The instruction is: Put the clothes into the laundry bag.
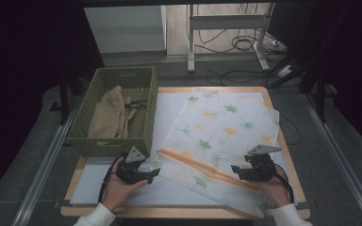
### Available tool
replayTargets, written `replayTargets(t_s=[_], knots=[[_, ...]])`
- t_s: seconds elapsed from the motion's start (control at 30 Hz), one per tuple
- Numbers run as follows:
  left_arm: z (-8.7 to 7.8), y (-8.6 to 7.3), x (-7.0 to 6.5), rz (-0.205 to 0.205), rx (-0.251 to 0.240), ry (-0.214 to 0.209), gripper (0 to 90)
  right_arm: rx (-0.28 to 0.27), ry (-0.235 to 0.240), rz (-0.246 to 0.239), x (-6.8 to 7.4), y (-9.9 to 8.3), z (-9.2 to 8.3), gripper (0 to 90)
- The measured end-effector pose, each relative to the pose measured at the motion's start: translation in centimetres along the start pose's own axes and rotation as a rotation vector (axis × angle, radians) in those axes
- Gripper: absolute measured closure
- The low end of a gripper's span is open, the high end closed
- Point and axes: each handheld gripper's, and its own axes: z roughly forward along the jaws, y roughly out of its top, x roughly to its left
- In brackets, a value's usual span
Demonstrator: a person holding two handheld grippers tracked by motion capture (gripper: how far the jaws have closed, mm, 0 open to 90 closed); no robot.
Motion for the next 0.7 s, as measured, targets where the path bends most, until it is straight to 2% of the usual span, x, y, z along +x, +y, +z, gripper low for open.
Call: replayTargets(t_s=[0.23,0.43,0.57,0.63,0.7], knots=[[0.0,0.0,0.2,0.009,0.003,0.017,25.0,0.015,0.005,-0.033,0.7,0.4,0.2,31.5],[-0.3,-0.1,0.0,0.001,-0.004,0.007,25.0,-0.020,0.004,-0.032,1.3,1.4,-0.7,32.2],[-0.3,-0.1,0.0,0.001,-0.006,0.004,24.9,0.003,0.008,-0.056,1.4,2.5,-0.4,32.4],[-0.3,-0.1,0.1,-0.005,-0.007,-0.002,24.9,0.041,0.026,-0.079,1.4,3.8,-0.3,32.4],[-0.2,-0.1,0.2,-0.009,-0.004,-0.004,24.9,0.045,0.029,-0.097,1.5,4.5,-0.4,32.7]])
